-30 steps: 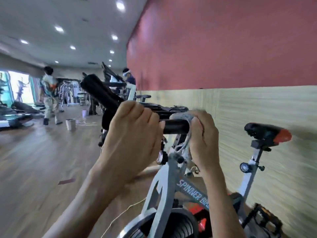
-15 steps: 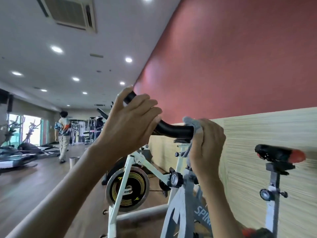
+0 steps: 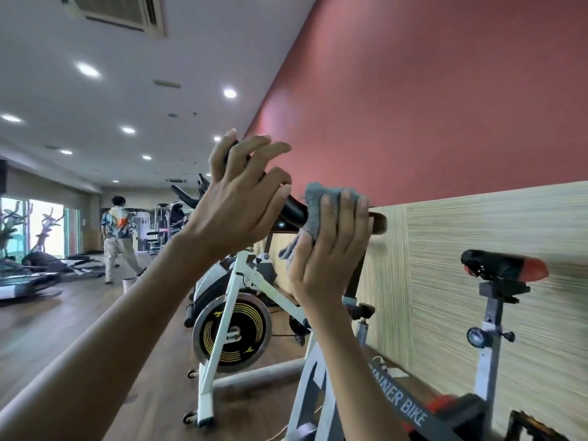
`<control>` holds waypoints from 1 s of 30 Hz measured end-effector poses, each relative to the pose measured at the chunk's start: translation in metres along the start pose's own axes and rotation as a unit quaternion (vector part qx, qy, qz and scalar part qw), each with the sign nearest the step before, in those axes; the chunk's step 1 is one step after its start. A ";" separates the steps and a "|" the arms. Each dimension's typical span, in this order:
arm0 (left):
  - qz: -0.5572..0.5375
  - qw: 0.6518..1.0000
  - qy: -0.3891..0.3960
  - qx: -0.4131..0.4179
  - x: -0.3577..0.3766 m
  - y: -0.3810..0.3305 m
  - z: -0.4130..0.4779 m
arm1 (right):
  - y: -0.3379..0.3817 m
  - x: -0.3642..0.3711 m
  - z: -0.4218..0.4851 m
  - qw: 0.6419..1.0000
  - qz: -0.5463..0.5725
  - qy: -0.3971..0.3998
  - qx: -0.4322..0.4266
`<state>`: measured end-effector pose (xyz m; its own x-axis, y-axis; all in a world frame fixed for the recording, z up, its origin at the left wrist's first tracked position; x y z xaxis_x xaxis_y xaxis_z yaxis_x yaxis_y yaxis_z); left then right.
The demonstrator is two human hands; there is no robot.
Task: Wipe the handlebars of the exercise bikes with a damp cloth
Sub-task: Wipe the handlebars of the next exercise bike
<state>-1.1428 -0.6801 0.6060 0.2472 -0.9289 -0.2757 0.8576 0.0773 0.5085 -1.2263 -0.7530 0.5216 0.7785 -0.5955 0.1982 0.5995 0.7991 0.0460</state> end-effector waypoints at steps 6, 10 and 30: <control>-0.005 1.000 -0.008 -0.005 -0.003 -0.002 0.000 | -0.039 -0.006 -0.002 0.998 0.010 -0.044 0.035; 0.013 1.000 -0.002 -0.001 -0.002 -0.002 0.001 | -0.011 0.001 -0.002 0.997 0.022 -0.060 0.038; 0.018 0.995 -0.063 -0.074 -0.003 -0.004 -0.003 | -0.034 0.003 -0.007 0.991 0.094 -0.090 0.035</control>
<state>-1.1461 -0.6766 0.6025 0.2278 -0.9619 -0.1510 0.9085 0.1542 0.3884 -1.2433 -0.7826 0.5137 0.8258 -0.4162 0.3806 0.4279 0.9020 0.0579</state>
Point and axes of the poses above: each hand's wrist, its own z-axis towards the middle knuckle, its own x-axis out of the palm, y = z × x, the point moved 10 cm from there along z, towards the middle knuckle, and after that the axes turned 15 degrees about y, right-handed, at the moved point
